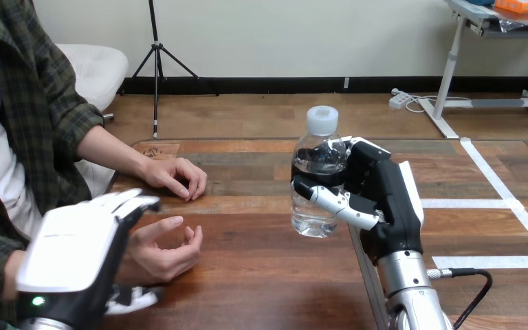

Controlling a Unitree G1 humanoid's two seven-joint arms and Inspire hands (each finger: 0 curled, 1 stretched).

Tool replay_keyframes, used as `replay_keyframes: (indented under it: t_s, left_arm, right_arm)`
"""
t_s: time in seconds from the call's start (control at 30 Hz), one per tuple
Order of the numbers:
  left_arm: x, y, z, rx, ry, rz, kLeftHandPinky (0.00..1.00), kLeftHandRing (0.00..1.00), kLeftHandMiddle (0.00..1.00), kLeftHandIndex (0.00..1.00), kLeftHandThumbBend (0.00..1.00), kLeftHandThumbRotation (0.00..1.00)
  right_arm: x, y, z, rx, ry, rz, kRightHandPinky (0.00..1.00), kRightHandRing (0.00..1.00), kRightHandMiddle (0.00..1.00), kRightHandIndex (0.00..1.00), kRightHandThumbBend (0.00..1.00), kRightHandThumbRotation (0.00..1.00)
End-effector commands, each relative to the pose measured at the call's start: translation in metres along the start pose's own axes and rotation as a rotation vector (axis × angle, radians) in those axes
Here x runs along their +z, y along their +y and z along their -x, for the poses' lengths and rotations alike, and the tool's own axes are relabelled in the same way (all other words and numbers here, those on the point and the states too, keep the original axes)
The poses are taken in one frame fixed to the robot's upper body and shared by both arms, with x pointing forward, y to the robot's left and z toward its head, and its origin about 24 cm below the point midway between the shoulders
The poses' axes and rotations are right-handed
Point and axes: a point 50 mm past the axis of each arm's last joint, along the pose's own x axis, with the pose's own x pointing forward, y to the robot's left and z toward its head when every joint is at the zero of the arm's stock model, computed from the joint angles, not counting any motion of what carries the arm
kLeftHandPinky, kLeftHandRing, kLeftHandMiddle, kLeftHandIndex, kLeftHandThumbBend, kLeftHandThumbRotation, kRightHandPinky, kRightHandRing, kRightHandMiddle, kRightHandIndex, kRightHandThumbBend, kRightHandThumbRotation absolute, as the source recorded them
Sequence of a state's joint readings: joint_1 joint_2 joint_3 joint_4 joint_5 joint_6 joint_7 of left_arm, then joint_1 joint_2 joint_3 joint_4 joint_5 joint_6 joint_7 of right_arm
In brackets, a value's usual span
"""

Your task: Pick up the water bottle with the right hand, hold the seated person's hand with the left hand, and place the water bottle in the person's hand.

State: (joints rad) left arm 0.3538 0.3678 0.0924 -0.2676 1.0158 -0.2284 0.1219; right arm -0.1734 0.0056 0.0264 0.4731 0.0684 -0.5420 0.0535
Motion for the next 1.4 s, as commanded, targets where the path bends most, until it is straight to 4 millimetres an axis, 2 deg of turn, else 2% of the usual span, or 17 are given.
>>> replay_keyframes:
  t_s: [0.0,0.3,1.37]
  left_arm:
    - [-0.001,0.017,-0.005,0.003,0.013,-0.094,0.73,0.79,0.80,0.72,1.00,0.00]
    - [-0.005,0.014,-0.007,-0.073,0.072,-0.198,0.72,0.77,0.78,0.71,1.00,0.00]
    - [-0.011,0.000,-0.020,-0.269,0.255,-0.304,0.74,0.77,0.79,0.75,0.99,0.00]
  right_arm:
    - [0.024,0.006,-0.017,0.016,-0.121,-0.021,0.33,0.40,0.45,0.45,0.31,0.00]
    - [0.023,0.005,-0.017,0.025,-0.118,-0.020,0.33,0.40,0.45,0.45,0.31,0.00]
    - [0.026,0.001,-0.018,0.040,-0.127,0.003,0.34,0.40,0.45,0.44,0.32,0.00]
